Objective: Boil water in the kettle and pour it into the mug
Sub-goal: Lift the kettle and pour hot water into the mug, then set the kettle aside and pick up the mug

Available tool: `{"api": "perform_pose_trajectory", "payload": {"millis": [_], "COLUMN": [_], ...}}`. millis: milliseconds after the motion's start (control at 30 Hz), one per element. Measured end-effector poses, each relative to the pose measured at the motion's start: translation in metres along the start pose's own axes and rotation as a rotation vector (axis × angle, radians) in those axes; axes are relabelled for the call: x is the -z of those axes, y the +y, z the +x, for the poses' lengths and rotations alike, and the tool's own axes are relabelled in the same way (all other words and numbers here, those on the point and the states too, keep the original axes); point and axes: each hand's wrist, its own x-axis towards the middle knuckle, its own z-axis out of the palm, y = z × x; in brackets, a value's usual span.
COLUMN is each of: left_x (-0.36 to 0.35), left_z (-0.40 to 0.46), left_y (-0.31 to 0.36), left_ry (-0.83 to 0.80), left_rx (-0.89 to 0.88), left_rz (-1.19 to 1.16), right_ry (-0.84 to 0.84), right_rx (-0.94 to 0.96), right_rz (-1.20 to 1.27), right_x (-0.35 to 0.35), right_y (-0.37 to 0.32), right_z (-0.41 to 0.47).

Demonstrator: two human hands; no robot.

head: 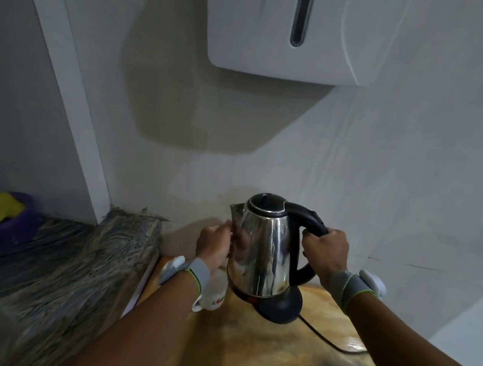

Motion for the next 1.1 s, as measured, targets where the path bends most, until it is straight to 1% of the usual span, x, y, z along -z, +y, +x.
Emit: {"api": "perform_pose_trajectory", "payload": {"millis": [300, 467, 567, 867, 1100], "left_x": [-0.044, -0.076, -0.096, -0.166, -0.217], "left_z": [-0.001, -0.004, -0.003, -0.003, 0.007], "left_y": [0.007, 0.014, 0.012, -0.005, -0.039], "left_ry": [-0.046, -0.063, -0.099, -0.118, -0.178], "left_rx": [-0.038, -0.041, -0.03, 0.018, 0.064], "left_rz": [-0.01, -0.008, -0.016, -0.055, 0.016], "right_ry": [0.052, 0.078, 0.107, 0.156, 0.161], "right_rx": [-0.016, -0.022, -0.031, -0.039, -0.065], "right_rz": [0.085, 0.081, 0.058, -0.016, -0.059], "right_x": [0.033, 0.053, 0.065, 0.105, 0.133], "right_y": [0.015, 0.028, 0.039, 0.085, 0.136], "right_z": [0.02, 0.039, 0.05, 0.082, 0.099]}}
